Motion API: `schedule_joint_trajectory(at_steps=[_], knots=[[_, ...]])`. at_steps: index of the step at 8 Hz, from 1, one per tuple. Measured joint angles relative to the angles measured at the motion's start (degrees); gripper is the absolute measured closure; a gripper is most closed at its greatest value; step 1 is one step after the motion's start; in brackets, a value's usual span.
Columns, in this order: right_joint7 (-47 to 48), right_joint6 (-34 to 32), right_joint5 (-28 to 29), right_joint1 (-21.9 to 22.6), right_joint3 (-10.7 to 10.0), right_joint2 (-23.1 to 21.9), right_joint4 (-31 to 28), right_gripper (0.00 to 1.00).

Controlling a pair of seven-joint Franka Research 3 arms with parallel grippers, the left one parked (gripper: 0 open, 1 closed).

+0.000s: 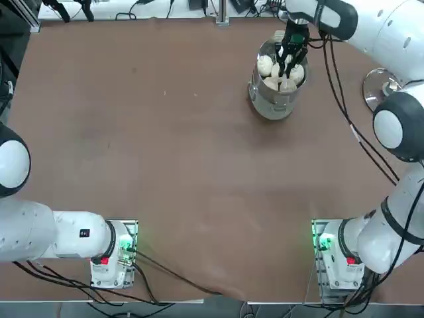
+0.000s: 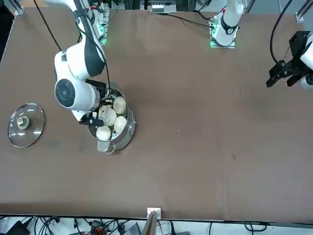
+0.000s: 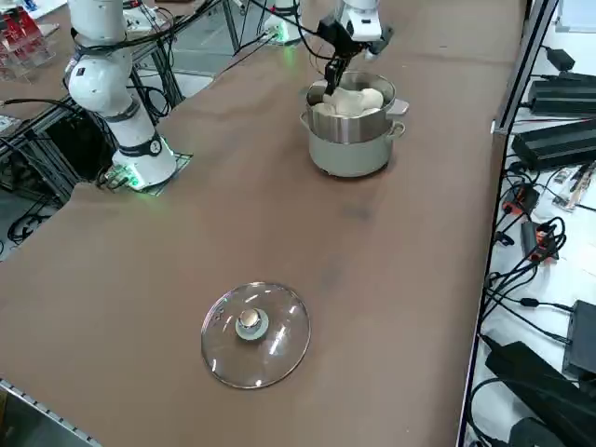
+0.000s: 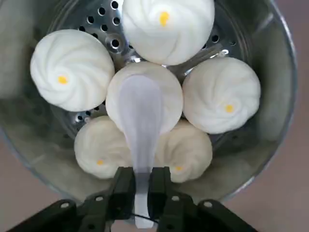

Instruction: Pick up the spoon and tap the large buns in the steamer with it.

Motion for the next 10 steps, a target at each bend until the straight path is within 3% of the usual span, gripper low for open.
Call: schedule_joint_trajectory(at_steps=[10], knots=[[0.13,-2.05,2.03,0.0,-0.36,3.72,1.99,0.83]])
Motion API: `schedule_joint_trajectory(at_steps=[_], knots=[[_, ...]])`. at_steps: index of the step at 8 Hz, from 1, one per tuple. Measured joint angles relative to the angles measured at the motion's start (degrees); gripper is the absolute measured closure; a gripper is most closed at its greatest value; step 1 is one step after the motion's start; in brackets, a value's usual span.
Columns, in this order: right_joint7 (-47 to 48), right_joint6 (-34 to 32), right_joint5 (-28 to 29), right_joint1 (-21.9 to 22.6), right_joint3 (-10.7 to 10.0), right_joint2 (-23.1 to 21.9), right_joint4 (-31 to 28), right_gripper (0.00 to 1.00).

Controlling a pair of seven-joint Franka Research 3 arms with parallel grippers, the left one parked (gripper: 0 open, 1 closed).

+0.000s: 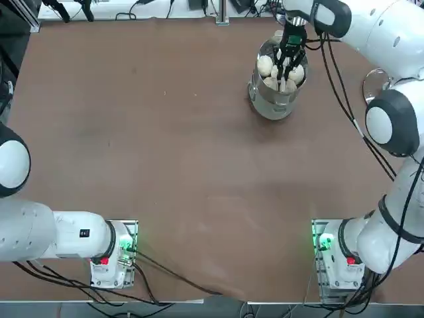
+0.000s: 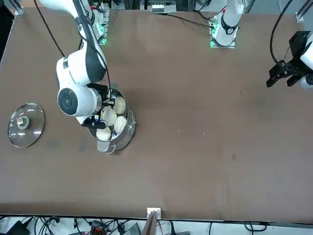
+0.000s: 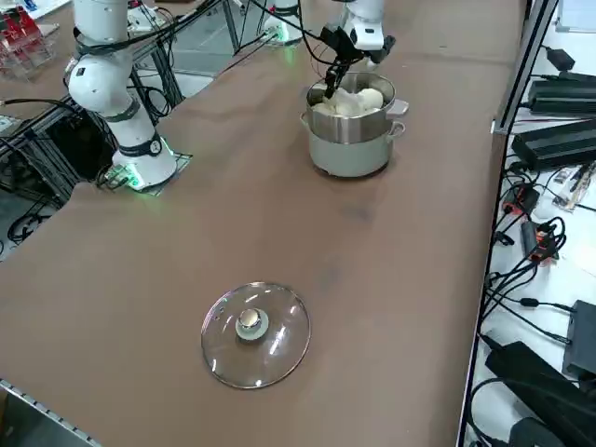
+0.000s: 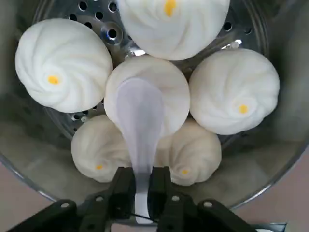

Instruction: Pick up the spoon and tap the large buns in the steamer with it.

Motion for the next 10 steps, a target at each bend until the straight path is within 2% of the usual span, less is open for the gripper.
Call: schedule_joint_trajectory(at_steps=[10], knots=[[-0.01,-0.09,0.18,-0.73,-0.31,-1.35,0.78,0.83]])
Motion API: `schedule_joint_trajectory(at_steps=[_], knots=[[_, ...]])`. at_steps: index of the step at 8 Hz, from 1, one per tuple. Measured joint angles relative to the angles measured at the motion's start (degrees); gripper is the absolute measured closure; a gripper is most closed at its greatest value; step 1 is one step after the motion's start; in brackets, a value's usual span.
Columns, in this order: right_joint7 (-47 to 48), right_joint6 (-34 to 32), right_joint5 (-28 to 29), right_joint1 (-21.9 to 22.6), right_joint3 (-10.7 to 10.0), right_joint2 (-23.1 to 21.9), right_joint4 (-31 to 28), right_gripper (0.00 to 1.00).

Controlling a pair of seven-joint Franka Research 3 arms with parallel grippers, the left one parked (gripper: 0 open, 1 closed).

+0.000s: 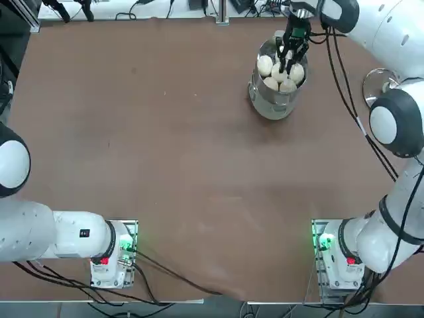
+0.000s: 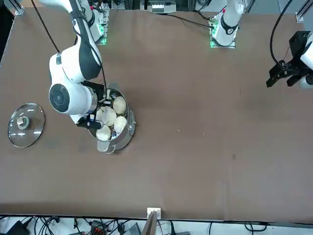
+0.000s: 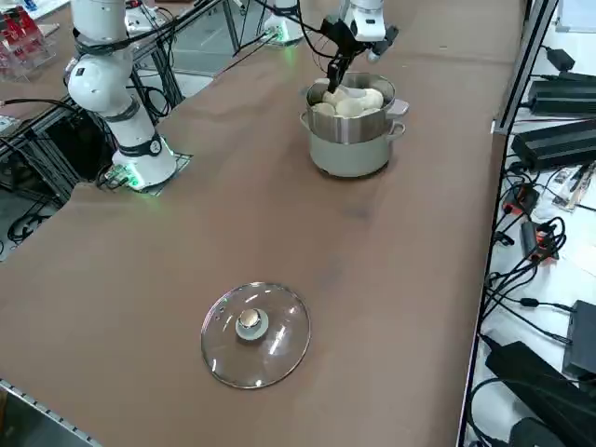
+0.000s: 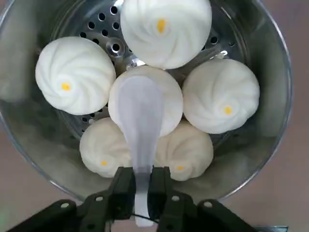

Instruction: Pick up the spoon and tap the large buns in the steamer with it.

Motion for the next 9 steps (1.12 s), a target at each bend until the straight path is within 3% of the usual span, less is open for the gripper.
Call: schedule_joint_trajectory(at_steps=[6,9], knots=[[-0.09,0.05,0.07,-0.06,-0.22,1.32,0.53,0.83],[-2.03,-2.92,-1.5,-1.98,-3.28,-3.08,0.98,0.83]])
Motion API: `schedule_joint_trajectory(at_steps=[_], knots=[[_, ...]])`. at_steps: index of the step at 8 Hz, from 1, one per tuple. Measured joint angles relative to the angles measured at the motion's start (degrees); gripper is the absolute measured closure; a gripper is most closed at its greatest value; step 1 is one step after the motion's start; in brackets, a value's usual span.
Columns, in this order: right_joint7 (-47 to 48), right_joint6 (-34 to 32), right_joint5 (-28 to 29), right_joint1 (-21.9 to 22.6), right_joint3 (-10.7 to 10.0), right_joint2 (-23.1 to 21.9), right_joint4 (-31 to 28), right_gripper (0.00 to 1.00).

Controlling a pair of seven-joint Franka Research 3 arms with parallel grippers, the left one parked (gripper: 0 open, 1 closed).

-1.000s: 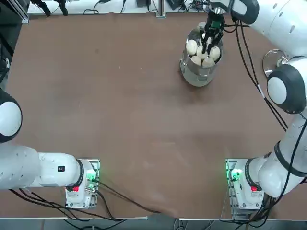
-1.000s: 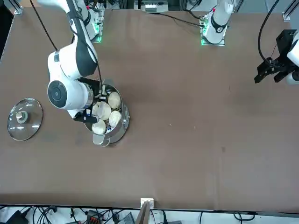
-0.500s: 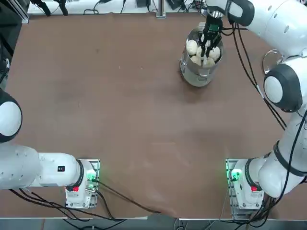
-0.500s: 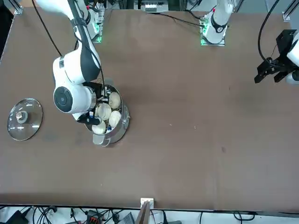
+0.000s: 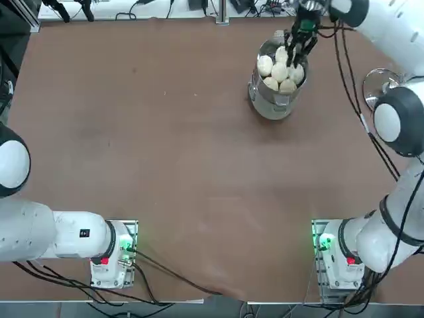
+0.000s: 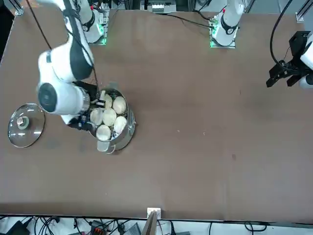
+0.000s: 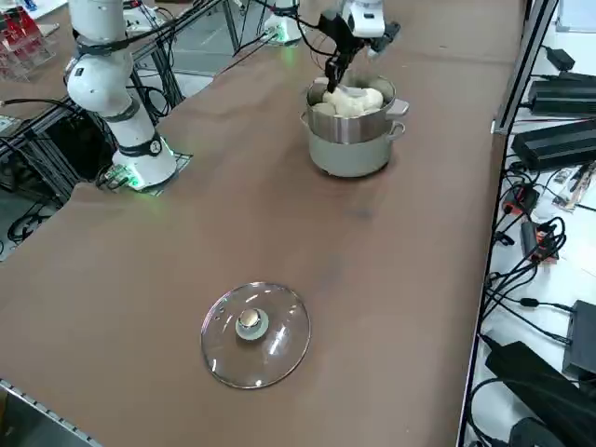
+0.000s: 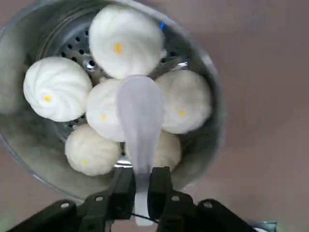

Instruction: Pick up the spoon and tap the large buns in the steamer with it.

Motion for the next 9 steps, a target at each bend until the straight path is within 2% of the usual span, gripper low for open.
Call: schedule_joint_trajectory(at_steps=[3,4,6,9], knots=[[-7.23,-4.6,-4.08,-1.26,-5.12,-2.17,-0.29,0.83],[-10.54,-4.71,-4.96,-2.58,-6.15,-2.06,-0.91,0.83],[-18.53,-2.08,-7.34,-6.82,-6.73,-1.64,-3.78,0.83],[-21.39,8.39,-7.43,-10.21,-6.79,0.26,-10.79,0.83]])
